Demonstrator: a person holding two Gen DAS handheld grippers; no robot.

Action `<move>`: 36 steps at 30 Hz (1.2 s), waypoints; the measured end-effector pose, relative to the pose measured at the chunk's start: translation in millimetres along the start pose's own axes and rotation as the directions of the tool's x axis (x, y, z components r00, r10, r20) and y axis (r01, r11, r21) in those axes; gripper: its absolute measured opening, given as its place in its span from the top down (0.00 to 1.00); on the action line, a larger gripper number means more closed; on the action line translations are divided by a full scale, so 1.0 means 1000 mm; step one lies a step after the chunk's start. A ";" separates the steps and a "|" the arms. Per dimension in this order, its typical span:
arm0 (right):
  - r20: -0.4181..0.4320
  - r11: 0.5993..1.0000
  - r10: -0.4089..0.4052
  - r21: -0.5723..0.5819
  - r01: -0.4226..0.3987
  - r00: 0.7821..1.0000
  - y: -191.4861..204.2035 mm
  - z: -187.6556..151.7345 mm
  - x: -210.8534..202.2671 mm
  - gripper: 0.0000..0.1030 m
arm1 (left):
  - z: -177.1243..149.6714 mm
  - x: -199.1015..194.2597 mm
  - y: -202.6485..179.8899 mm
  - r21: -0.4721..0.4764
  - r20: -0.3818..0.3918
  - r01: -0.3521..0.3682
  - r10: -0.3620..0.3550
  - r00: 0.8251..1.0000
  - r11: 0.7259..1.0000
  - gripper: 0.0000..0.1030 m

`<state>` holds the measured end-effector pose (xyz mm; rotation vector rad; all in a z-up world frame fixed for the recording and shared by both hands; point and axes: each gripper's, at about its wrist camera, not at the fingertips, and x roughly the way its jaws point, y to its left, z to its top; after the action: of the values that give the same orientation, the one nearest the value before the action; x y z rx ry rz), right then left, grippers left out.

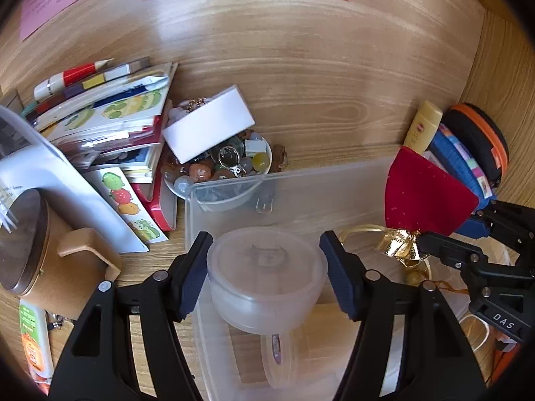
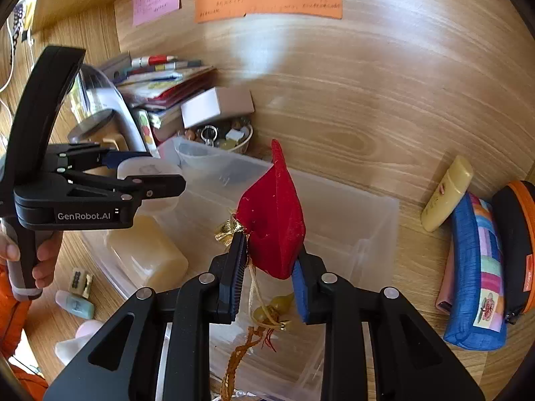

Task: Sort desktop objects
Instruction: 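Lower the container and pouch into the clear bin and open both tools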

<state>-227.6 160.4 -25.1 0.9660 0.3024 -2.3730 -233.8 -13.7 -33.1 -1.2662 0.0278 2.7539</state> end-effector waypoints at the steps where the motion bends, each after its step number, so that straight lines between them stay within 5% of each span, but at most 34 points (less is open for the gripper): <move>1: -0.003 1.000 -0.001 -0.002 0.001 1.000 0.000 0.000 0.001 0.77 | 0.000 0.002 -0.001 0.004 -0.003 -0.003 0.003 1.000 1.000 0.36; 23: -0.076 1.000 -0.017 -0.023 0.015 0.997 0.008 -0.007 0.023 0.75 | -0.007 0.027 -0.027 0.071 -0.055 -0.009 0.013 0.998 0.997 0.36; 36: -0.051 1.000 -0.006 -0.011 0.006 0.999 0.007 -0.008 0.021 0.56 | -0.006 0.000 -0.012 0.002 -0.002 0.034 -0.034 0.999 0.999 0.17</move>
<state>-231.6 149.6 -45.5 1.0230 0.3383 -2.3523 -228.3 -2.0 -36.9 -1.2577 0.0099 2.7233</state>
